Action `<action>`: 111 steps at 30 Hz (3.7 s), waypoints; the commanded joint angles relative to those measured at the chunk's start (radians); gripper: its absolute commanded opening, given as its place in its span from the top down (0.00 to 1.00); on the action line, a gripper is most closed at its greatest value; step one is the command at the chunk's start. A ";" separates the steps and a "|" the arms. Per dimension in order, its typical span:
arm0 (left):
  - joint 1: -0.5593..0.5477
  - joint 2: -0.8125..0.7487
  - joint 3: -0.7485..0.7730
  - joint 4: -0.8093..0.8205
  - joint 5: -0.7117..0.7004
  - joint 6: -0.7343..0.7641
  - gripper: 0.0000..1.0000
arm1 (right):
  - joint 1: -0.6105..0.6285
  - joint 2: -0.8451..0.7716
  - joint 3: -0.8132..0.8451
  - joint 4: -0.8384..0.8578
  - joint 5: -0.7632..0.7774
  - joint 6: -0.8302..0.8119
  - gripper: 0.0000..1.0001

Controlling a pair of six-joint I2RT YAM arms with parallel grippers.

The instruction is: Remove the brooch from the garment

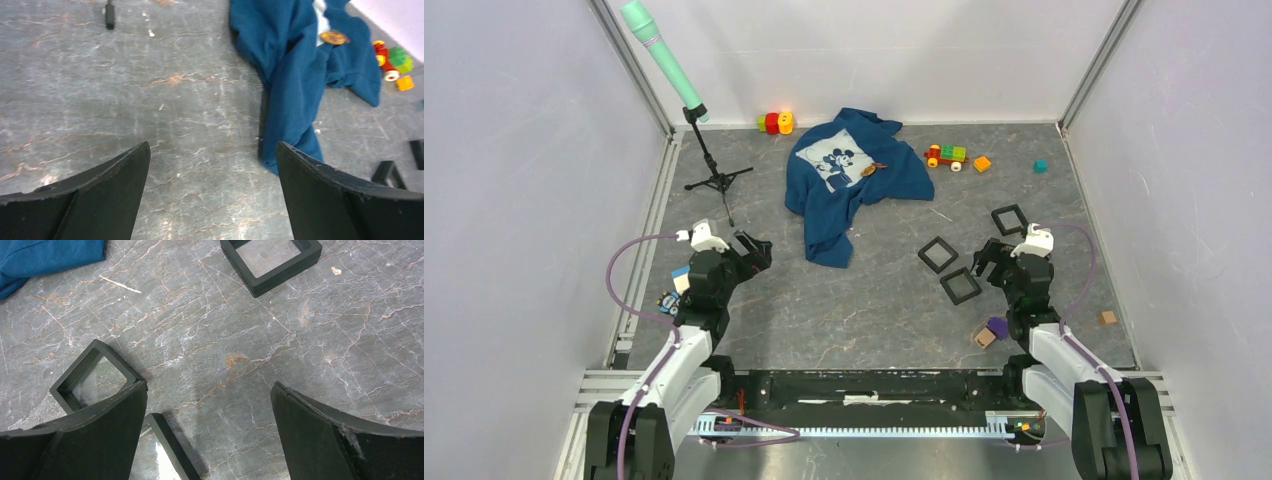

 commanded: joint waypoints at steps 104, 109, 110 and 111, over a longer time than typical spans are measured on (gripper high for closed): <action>-0.336 0.081 0.374 -0.205 0.100 0.066 0.06 | 0.510 0.257 0.425 -0.397 -0.248 -0.154 0.62; -0.453 0.290 0.484 -0.191 0.066 0.276 0.07 | 0.508 0.159 0.414 -0.405 -0.171 -0.178 0.61; -0.468 0.316 0.493 -0.176 0.082 0.327 0.11 | 0.506 0.135 0.407 -0.404 -0.159 -0.181 0.59; -0.486 0.345 0.506 -0.167 0.099 0.397 0.23 | 0.506 0.113 0.398 -0.429 -0.145 -0.183 0.58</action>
